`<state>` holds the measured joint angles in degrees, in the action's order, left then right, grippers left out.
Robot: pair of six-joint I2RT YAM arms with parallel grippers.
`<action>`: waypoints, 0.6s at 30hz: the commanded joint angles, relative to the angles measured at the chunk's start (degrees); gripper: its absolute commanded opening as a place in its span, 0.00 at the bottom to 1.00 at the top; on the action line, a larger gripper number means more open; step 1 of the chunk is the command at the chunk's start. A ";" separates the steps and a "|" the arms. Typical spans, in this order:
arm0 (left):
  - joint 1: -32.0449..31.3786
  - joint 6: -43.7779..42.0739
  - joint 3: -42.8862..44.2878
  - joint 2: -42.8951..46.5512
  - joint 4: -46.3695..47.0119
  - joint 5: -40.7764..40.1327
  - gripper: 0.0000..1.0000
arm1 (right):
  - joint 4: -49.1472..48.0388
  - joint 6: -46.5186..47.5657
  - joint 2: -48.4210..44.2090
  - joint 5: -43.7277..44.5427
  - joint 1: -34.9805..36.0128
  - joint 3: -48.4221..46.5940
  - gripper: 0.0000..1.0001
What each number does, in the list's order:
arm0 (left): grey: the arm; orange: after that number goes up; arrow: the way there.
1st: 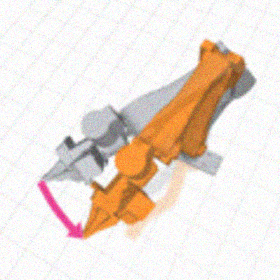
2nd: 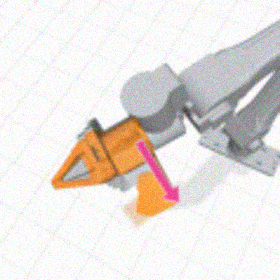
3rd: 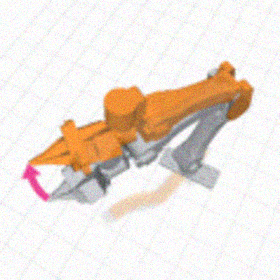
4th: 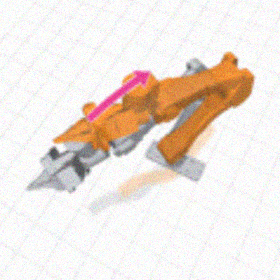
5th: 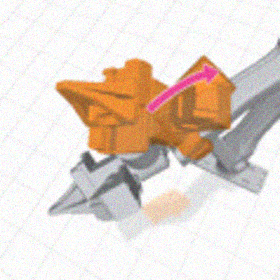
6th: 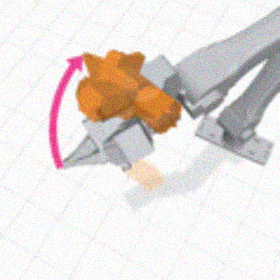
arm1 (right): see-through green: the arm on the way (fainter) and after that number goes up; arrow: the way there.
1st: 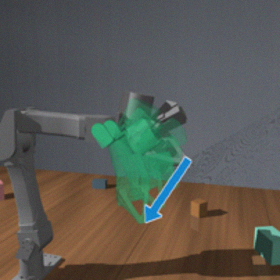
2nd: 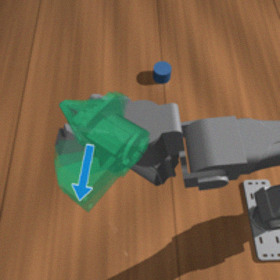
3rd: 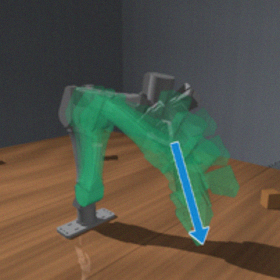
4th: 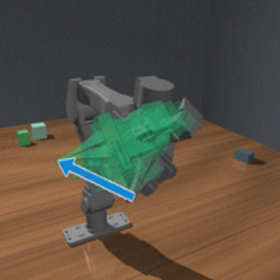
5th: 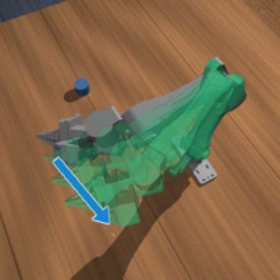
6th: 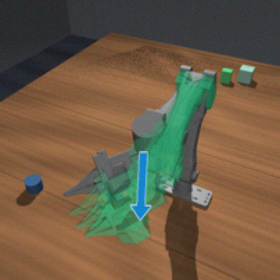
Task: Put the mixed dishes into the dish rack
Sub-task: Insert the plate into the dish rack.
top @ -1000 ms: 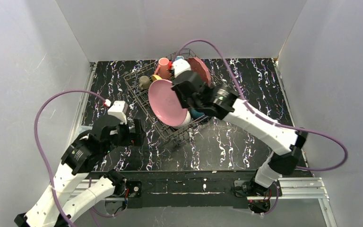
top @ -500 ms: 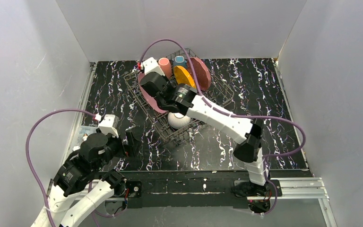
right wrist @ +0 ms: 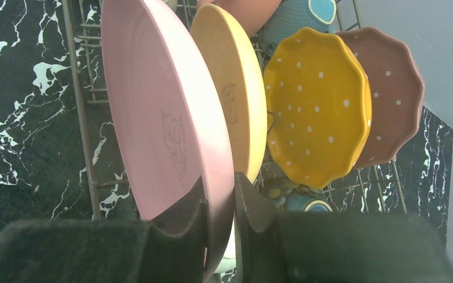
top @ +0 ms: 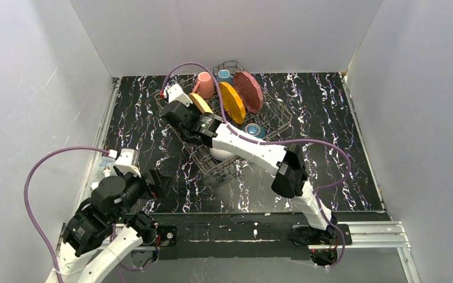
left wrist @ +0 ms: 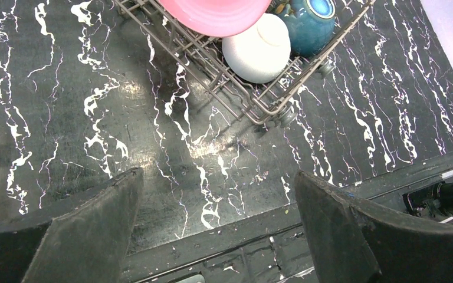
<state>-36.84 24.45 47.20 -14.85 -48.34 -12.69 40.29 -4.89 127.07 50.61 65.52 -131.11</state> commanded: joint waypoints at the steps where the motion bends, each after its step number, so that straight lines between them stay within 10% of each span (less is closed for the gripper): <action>1: 0.19 -0.36 -0.82 0.35 0.79 -1.43 0.98 | -4.07 -1.25 0.52 1.73 -0.61 -4.11 0.01; 18: 0.20 -0.63 -0.88 -0.56 0.96 -1.11 0.98 | -2.81 -7.40 3.09 -5.78 -3.07 -2.58 0.01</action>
<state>-36.84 24.43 46.54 -14.76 -47.99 -12.75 39.70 -9.89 129.14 45.25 62.70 -131.48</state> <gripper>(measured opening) 0.984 0.228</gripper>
